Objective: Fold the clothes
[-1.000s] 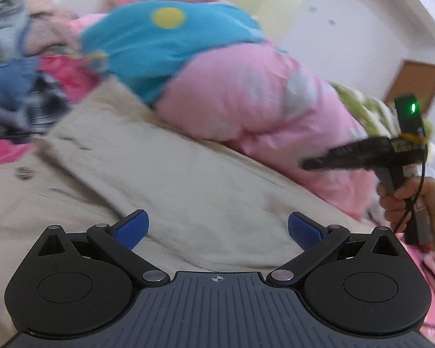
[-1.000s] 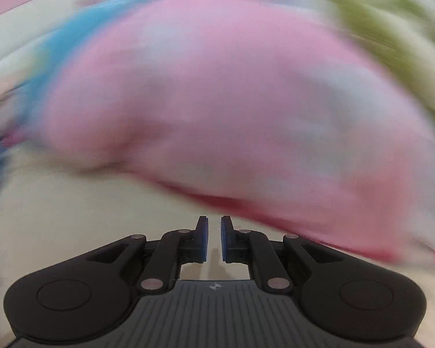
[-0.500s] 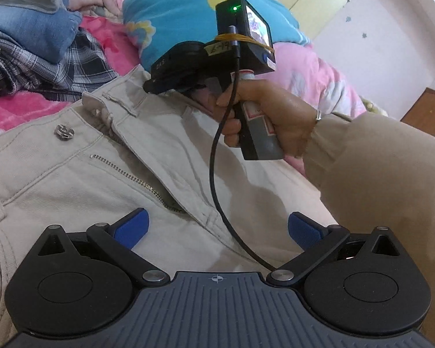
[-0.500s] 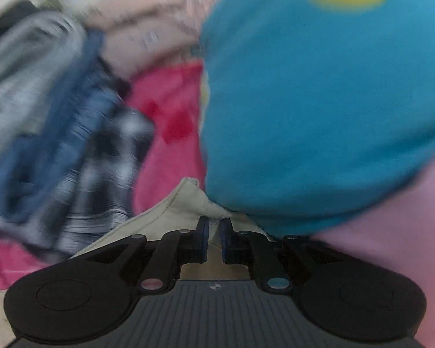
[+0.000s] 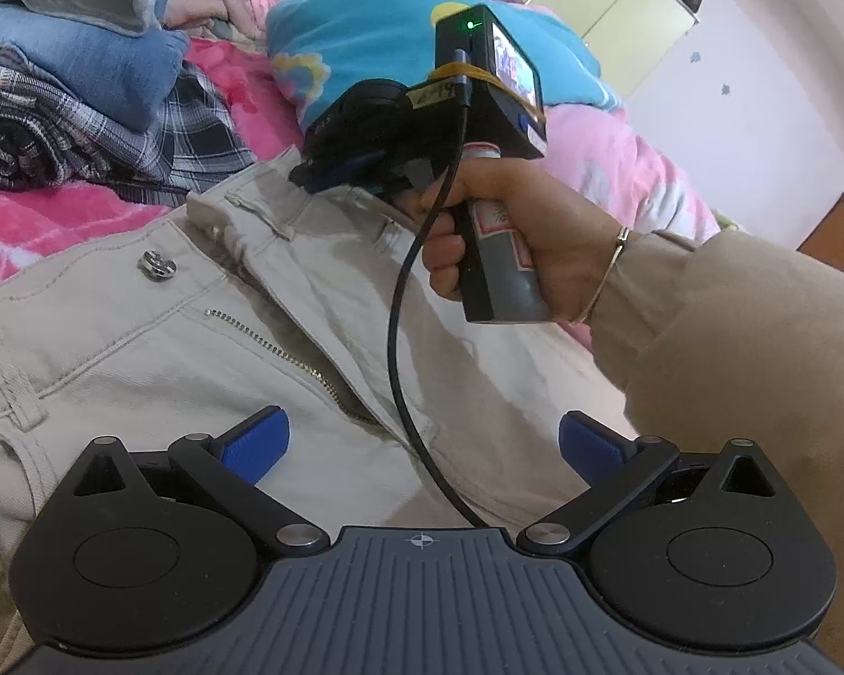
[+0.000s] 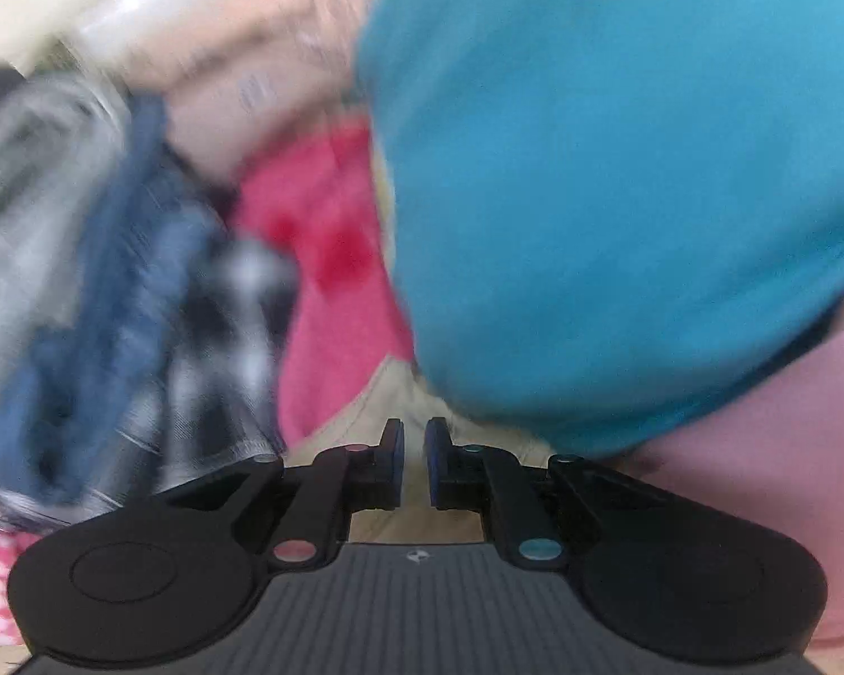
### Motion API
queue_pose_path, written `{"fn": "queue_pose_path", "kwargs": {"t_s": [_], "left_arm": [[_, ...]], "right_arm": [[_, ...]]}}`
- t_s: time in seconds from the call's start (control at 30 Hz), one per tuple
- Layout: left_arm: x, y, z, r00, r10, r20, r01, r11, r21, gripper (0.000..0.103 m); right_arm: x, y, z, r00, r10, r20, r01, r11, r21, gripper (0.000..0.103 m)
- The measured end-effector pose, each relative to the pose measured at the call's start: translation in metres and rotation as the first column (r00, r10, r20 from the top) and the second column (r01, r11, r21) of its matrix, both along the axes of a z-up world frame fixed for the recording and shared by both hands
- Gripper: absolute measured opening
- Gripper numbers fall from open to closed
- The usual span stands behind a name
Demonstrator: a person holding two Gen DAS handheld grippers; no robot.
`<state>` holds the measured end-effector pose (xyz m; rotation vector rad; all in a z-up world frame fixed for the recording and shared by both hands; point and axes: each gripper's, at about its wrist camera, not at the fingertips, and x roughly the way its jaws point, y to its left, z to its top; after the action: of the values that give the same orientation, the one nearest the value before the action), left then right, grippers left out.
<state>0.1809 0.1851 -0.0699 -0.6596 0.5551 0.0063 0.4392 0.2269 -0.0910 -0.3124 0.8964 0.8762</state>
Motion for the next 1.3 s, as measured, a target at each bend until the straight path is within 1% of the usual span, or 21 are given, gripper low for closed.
{"fn": "queue_pose_path", "kwargs": {"t_s": [0.03, 0.1, 0.2, 0.23, 0.3, 0.4, 0.43, 0.53, 0.6, 0.67, 0.7, 0.77, 0.8, 0.9, 0.97, 1.1, 1.23, 1.3], "left_arm": [[-0.002, 0.000, 0.002, 1.000, 0.004, 0.009, -0.004, 1.000, 0.002, 0.103], [-0.006, 0.000, 0.007, 0.999, 0.013, 0.035, -0.013, 1.000, 0.015, 0.103], [-0.013, 0.000, 0.014, 0.998, 0.015, 0.068, -0.017, 1.000, 0.022, 0.103], [-0.016, 0.000, 0.016, 0.997, 0.011, 0.079, -0.013, 1.000, 0.016, 0.103], [-0.022, -0.003, 0.021, 0.995, -0.002, 0.104, 0.001, 1.000, 0.013, 0.103], [-0.028, -0.010, 0.027, 0.990, -0.030, 0.137, 0.025, 0.999, 0.035, 0.103], [-0.029, -0.013, 0.029, 0.989, -0.040, 0.145, 0.033, 0.998, 0.048, 0.103], [-0.033, -0.022, 0.034, 0.984, -0.072, 0.166, 0.055, 0.993, 0.101, 0.103], [-0.036, -0.026, 0.037, 0.978, -0.080, 0.191, 0.056, 0.990, 0.126, 0.103], [-0.045, -0.027, 0.045, 0.966, -0.092, 0.241, 0.056, 0.987, 0.152, 0.103], [-0.049, -0.028, 0.049, 0.961, -0.109, 0.255, 0.065, 0.982, 0.175, 0.103], [-0.057, -0.033, 0.060, 0.956, -0.127, 0.263, 0.068, 0.972, 0.223, 0.103], [-0.064, -0.036, 0.067, 0.957, -0.135, 0.256, 0.071, 0.968, 0.243, 0.103], [-0.093, -0.047, 0.074, 0.963, -0.138, 0.230, 0.080, 0.967, 0.242, 0.103], [-0.113, -0.055, 0.071, 0.973, -0.118, 0.197, 0.073, 0.972, 0.225, 0.103], [-0.142, -0.066, 0.065, 0.978, -0.153, 0.141, 0.114, 0.962, 0.250, 0.103], [-0.159, -0.064, 0.056, 0.993, -0.106, 0.053, 0.085, 0.948, 0.306, 0.103], [-0.164, -0.051, 0.050, 0.998, -0.064, 0.014, 0.057, 0.955, 0.290, 0.103]], "right_arm": [[0.000, 0.004, -0.004, 1.000, -0.005, 0.001, 0.005, 1.000, -0.015, 0.008], [-0.006, -0.002, 0.007, 1.000, 0.006, 0.020, -0.005, 0.999, -0.036, 0.013], [-0.016, -0.044, 0.034, 0.998, -0.042, 0.054, 0.044, 0.998, -0.042, 0.013], [-0.020, -0.061, 0.045, 0.995, -0.067, 0.069, 0.069, 0.997, -0.038, 0.013], [-0.032, -0.112, 0.071, 0.984, -0.153, 0.090, 0.154, 0.988, -0.004, 0.014], [-0.063, -0.196, 0.109, 0.953, -0.278, 0.123, 0.274, 0.961, 0.048, 0.014], [-0.077, -0.223, 0.119, 0.939, -0.318, 0.129, 0.312, 0.948, 0.069, 0.014], [-0.149, -0.289, 0.135, 0.893, -0.433, 0.123, 0.414, 0.897, 0.153, 0.015], [-0.196, -0.333, 0.145, 0.855, -0.506, 0.114, 0.478, 0.853, 0.207, 0.020], [-0.244, -0.378, 0.156, 0.812, -0.576, 0.099, 0.537, 0.802, 0.261, 0.021], [-0.268, -0.397, 0.159, 0.791, -0.606, 0.091, 0.562, 0.776, 0.286, 0.022], [-0.317, -0.422, 0.153, 0.760, -0.646, 0.073, 0.593, 0.734, 0.332, 0.022], [-0.336, -0.431, 0.150, 0.750, -0.659, 0.058, 0.602, 0.717, 0.350, 0.022], [-0.354, -0.431, 0.133, 0.771, -0.636, -0.016, 0.594, 0.710, 0.380, 0.022], [-0.365, -0.431, 0.122, 0.783, -0.618, -0.066, 0.588, 0.703, 0.399, 0.023], [-0.388, -0.431, 0.100, 0.802, -0.574, -0.162, 0.580, 0.687, 0.437, 0.025], [-0.411, -0.431, 0.077, 0.815, -0.521, -0.255, 0.574, 0.667, 0.474, 0.026], [-0.422, -0.431, 0.066, 0.819, -0.490, -0.299, 0.573, 0.656, 0.492, 0.028]]}}
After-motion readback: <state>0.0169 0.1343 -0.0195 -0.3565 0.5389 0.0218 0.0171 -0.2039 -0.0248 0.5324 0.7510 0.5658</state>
